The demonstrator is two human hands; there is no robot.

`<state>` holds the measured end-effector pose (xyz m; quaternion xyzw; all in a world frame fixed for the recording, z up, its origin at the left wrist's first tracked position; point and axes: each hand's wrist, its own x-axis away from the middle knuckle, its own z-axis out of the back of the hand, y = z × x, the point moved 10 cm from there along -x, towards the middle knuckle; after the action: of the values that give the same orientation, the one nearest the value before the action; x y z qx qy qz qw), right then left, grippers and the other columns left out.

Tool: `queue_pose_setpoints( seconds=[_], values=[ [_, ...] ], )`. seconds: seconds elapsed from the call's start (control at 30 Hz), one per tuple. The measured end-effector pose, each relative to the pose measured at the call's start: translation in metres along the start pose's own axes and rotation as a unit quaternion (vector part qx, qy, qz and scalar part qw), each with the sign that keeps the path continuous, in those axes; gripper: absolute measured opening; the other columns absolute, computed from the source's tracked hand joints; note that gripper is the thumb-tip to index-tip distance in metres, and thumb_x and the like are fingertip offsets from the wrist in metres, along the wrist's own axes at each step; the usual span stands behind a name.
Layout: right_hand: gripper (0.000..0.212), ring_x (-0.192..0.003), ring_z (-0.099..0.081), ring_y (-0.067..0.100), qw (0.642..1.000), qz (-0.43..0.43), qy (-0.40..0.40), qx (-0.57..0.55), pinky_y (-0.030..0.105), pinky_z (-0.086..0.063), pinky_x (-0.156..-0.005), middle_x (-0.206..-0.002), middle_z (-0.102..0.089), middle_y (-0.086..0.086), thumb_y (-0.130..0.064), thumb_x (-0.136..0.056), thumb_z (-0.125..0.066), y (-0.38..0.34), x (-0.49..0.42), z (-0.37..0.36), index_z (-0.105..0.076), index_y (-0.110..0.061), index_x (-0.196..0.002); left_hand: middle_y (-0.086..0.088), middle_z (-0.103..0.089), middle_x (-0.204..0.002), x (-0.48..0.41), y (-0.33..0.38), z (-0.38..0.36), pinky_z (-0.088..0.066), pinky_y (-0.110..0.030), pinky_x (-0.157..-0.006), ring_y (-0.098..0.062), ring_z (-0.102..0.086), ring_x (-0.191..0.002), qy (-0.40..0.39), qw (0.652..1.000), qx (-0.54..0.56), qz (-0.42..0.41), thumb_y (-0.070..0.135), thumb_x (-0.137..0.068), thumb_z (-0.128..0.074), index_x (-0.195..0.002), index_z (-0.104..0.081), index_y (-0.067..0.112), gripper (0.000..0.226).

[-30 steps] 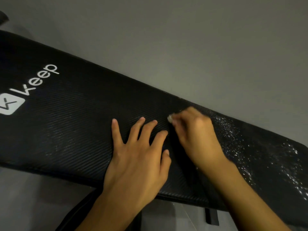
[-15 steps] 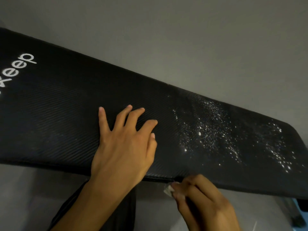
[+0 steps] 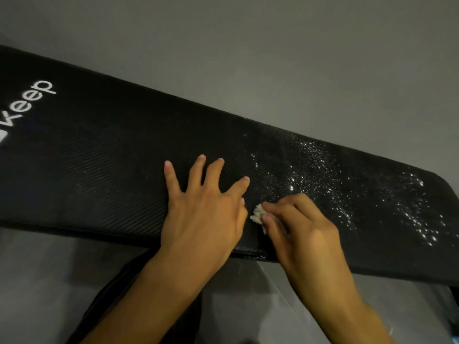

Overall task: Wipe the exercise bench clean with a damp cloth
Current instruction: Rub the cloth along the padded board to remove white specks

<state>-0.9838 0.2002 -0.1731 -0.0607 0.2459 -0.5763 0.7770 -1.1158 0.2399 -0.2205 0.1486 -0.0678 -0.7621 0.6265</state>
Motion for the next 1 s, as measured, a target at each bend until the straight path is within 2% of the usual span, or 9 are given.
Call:
queue_pose_setpoints(
  seconds=[0.1,0.2,0.43,0.63,0.77,0.83,0.9,1.0],
  values=[
    [0.013,-0.088,-0.063,0.012,0.999,0.034,-0.023,0.008,0.028,-0.054,-0.076,-0.101,-0.059,-0.006,-0.020,-0.098,-0.064,-0.007,0.010,-0.002,-0.073,-0.017,-0.107,-0.011,-0.046,-0.155,-0.003,-0.002,-0.001,-0.014,-0.077,-0.116,-0.037,-0.033,-0.150,0.007,1.000,0.000,-0.006,0.047,-0.100,-0.030,-0.142,-0.054,0.040,0.049],
    [0.011,-0.080,-0.064,0.014,0.999,0.049,-0.024,-0.001,0.027,-0.053,-0.071,-0.097,-0.060,-0.006,-0.020,-0.093,-0.068,-0.013,0.025,0.000,-0.075,-0.020,-0.100,-0.011,-0.047,-0.154,-0.002,-0.003,-0.001,-0.015,-0.077,-0.116,-0.036,-0.034,-0.149,0.013,1.000,0.004,-0.010,0.047,-0.099,-0.031,-0.141,-0.056,0.040,0.049],
    [0.014,-0.080,-0.061,0.018,0.999,0.002,-0.010,0.042,0.040,-0.055,-0.069,-0.095,-0.059,0.001,-0.018,-0.097,-0.061,0.007,-0.035,-0.010,-0.071,-0.011,-0.104,-0.008,-0.045,-0.156,-0.001,-0.004,-0.001,-0.014,-0.075,-0.117,-0.033,-0.032,-0.150,0.002,1.000,0.001,-0.014,0.050,-0.099,-0.031,-0.143,-0.053,0.043,0.050],
    [0.016,-0.083,-0.064,0.012,0.998,0.034,-0.047,0.007,0.027,-0.053,-0.074,-0.098,-0.060,-0.004,-0.020,-0.097,-0.061,-0.015,0.014,-0.003,-0.073,-0.019,-0.107,-0.008,-0.043,-0.158,0.000,-0.006,0.000,-0.011,-0.074,-0.118,-0.032,-0.029,-0.152,0.002,1.000,0.015,-0.017,0.048,-0.099,-0.030,-0.144,-0.052,0.042,0.050],
    [0.016,-0.080,-0.062,0.018,0.998,0.036,-0.047,0.038,0.038,-0.055,-0.069,-0.097,-0.057,0.001,-0.023,-0.097,-0.058,-0.004,-0.008,-0.009,-0.070,-0.014,-0.104,-0.008,-0.043,-0.158,0.000,-0.005,0.000,-0.011,-0.075,-0.118,-0.032,-0.029,-0.152,-0.002,1.000,0.017,-0.019,0.049,-0.099,-0.030,-0.144,-0.052,0.041,0.051],
    [0.015,-0.077,-0.061,0.022,0.998,0.015,-0.021,0.064,0.043,-0.055,-0.067,-0.098,-0.057,0.004,-0.020,-0.097,-0.060,0.010,-0.038,-0.012,-0.069,-0.010,-0.104,-0.008,-0.043,-0.158,0.000,-0.005,0.000,-0.010,-0.075,-0.118,-0.032,-0.030,-0.152,-0.004,1.000,0.015,-0.017,0.049,-0.098,-0.031,-0.144,-0.052,0.041,0.051],
    [0.015,-0.078,-0.061,0.022,0.997,-0.010,-0.011,0.081,0.044,-0.055,-0.067,-0.100,-0.057,0.005,-0.017,-0.097,-0.061,0.019,-0.058,-0.015,-0.069,-0.009,-0.106,-0.008,-0.043,-0.158,0.001,-0.005,0.001,-0.010,-0.075,-0.118,-0.032,-0.030,-0.152,-0.004,1.000,0.016,-0.017,0.049,-0.098,-0.030,-0.144,-0.052,0.041,0.051],
    [0.016,-0.083,-0.063,0.019,0.998,0.015,-0.036,0.055,0.040,-0.056,-0.071,-0.101,-0.059,0.002,-0.017,-0.097,-0.060,0.006,-0.044,-0.015,-0.070,-0.011,-0.109,-0.008,-0.042,-0.159,0.001,-0.006,0.000,-0.009,-0.075,-0.118,-0.031,-0.028,-0.153,-0.004,1.000,0.020,-0.021,0.049,-0.099,-0.029,-0.145,-0.051,0.040,0.052]
  ],
)
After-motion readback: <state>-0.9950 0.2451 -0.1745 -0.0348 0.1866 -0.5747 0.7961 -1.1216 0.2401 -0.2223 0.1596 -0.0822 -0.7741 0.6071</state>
